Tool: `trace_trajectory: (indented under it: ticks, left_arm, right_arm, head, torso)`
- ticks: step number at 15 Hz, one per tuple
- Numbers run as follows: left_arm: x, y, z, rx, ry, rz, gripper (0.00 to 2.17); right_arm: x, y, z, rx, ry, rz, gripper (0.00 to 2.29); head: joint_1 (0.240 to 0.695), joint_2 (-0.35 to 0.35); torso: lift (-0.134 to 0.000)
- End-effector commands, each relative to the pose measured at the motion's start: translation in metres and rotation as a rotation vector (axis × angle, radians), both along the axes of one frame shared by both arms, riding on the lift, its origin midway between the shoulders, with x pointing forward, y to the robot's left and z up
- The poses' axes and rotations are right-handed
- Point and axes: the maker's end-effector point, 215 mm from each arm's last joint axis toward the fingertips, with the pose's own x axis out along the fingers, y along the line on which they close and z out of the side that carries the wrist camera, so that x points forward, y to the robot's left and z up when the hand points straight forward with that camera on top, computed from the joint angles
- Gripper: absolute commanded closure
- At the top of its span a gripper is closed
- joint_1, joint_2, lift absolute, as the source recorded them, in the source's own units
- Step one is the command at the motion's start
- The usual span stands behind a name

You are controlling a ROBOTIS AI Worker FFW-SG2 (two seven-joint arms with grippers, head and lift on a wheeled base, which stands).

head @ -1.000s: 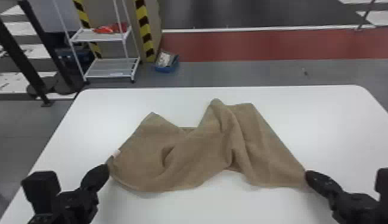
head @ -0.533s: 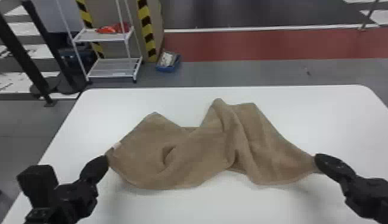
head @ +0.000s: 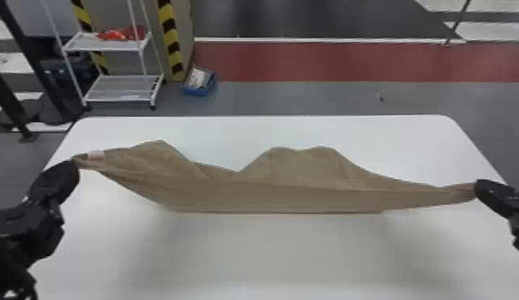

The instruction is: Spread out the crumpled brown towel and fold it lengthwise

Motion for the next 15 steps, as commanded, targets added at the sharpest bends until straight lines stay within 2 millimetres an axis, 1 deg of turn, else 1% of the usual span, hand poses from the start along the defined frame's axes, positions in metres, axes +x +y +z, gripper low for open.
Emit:
trace_trajectory:
  ticks: [1, 2, 3, 4, 5, 6, 8, 9, 10, 12, 13, 14, 15]
  left_arm:
    - [0.001, -0.003, 0.000, 0.004, 0.005, -0.009, 1.35]
    - [0.001, -0.008, -0.005, -0.004, 0.016, -0.018, 1.35]
    - [0.002, -0.013, -0.011, -0.012, 0.025, -0.026, 1.35]
    - [0.001, -0.016, -0.015, -0.017, 0.030, -0.031, 1.35]
    - [0.001, -0.019, -0.018, -0.020, 0.035, -0.037, 1.35]
    - [0.001, -0.021, -0.018, -0.018, 0.037, -0.040, 1.35]
    - [-0.001, -0.023, -0.023, -0.020, 0.047, -0.041, 1.35]
    - [-0.002, -0.024, -0.024, -0.021, 0.049, -0.042, 1.35]
    - [-0.002, -0.026, -0.026, -0.022, 0.053, -0.045, 1.35]
    - [-0.002, -0.031, -0.029, -0.015, 0.058, -0.053, 1.35]
    - [-0.002, -0.032, -0.033, -0.007, 0.064, -0.054, 1.35]
    - [-0.003, -0.032, -0.035, -0.007, 0.069, -0.054, 1.35]
    - [-0.004, -0.032, -0.037, -0.007, 0.072, -0.053, 1.35]
  right_arm:
    - [-0.005, -0.022, -0.009, 0.004, 0.046, -0.025, 1.36]
    - [-0.007, -0.018, -0.020, -0.002, 0.071, -0.021, 1.36]
    - [-0.007, -0.005, -0.039, 0.001, 0.106, -0.004, 1.36]
    - [-0.006, 0.004, -0.057, 0.011, 0.134, 0.000, 1.35]
    - [-0.004, 0.013, -0.069, 0.027, 0.148, 0.006, 1.33]
    - [-0.005, 0.023, -0.081, 0.054, 0.163, 0.017, 1.14]
    - [-0.008, 0.049, -0.099, 0.095, 0.188, 0.058, 1.10]
    - [-0.009, 0.055, -0.105, 0.098, 0.198, 0.065, 1.10]
    - [-0.011, 0.063, -0.112, 0.104, 0.211, 0.072, 0.98]
    - [-0.014, 0.068, -0.119, 0.111, 0.222, 0.071, 0.39]
    - [-0.016, 0.070, -0.120, 0.116, 0.221, 0.072, 0.22]
    - [-0.018, 0.069, -0.119, 0.114, 0.214, 0.072, 0.12]
    - [-0.023, 0.064, -0.116, 0.106, 0.202, 0.066, 0.11]
  head:
    - [0.695, -0.067]
    - [0.695, -0.083]
    - [0.695, -0.094]
    - [0.695, -0.100]
    - [0.695, -0.099]
    - [0.695, -0.096]
    - [0.695, -0.073]
    - [0.695, -0.064]
    - [0.695, -0.052]
    - [0.695, -0.027]
    - [0.695, -0.023]
    - [0.695, -0.021]
    - [0.695, -0.021]
  torso:
    - [-0.128]
    - [-0.128]
    - [-0.128]
    - [-0.128]
    - [-0.128]
    - [-0.128]
    - [-0.128]
    - [-0.128]
    - [-0.128]
    - [-0.128]
    - [-0.128]
    - [-0.128]
    - [-0.128]
